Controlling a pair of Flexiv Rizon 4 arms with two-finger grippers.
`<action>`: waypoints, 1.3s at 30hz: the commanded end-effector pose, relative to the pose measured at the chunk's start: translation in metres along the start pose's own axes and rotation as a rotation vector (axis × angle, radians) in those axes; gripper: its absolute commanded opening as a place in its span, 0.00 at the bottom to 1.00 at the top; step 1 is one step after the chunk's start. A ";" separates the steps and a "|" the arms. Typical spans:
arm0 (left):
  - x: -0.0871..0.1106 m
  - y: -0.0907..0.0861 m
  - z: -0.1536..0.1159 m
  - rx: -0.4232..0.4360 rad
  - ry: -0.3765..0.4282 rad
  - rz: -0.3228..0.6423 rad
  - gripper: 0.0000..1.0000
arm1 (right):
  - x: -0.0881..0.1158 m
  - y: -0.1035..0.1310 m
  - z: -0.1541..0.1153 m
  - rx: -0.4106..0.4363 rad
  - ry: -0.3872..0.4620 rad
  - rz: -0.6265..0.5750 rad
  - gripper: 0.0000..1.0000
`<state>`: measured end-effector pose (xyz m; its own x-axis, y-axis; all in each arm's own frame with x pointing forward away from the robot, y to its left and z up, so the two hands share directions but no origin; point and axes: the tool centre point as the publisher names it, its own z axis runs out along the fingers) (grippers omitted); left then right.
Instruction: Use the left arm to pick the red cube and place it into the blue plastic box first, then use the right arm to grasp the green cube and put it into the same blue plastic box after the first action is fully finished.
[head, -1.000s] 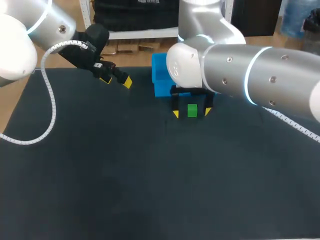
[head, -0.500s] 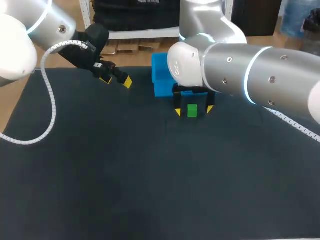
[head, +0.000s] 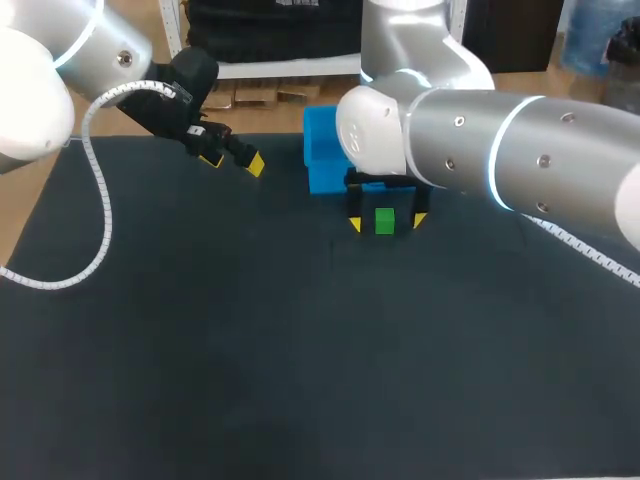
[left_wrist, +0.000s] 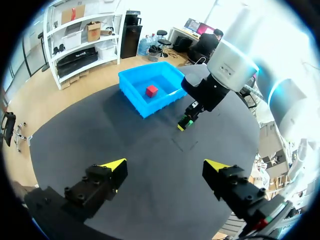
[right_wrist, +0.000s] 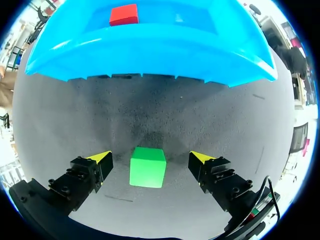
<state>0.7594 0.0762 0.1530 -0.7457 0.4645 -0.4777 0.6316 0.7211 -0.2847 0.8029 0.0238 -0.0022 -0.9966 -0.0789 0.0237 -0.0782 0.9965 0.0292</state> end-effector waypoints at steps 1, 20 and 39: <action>0.001 0.000 0.000 0.003 -0.004 0.002 1.00 | -0.002 0.001 0.001 0.000 0.002 0.005 1.00; 0.001 0.000 0.000 0.003 -0.004 0.002 1.00 | 0.001 0.004 0.003 -0.007 -0.002 0.003 0.00; 0.001 0.000 0.000 0.003 -0.004 0.002 1.00 | 0.004 0.003 -0.033 -0.004 0.001 -0.003 0.00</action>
<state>0.7594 0.0762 0.1530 -0.7457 0.4645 -0.4777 0.6316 0.7211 -0.2847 0.8029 0.0275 0.0238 -0.9963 -0.0813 0.0271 -0.0805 0.9963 0.0305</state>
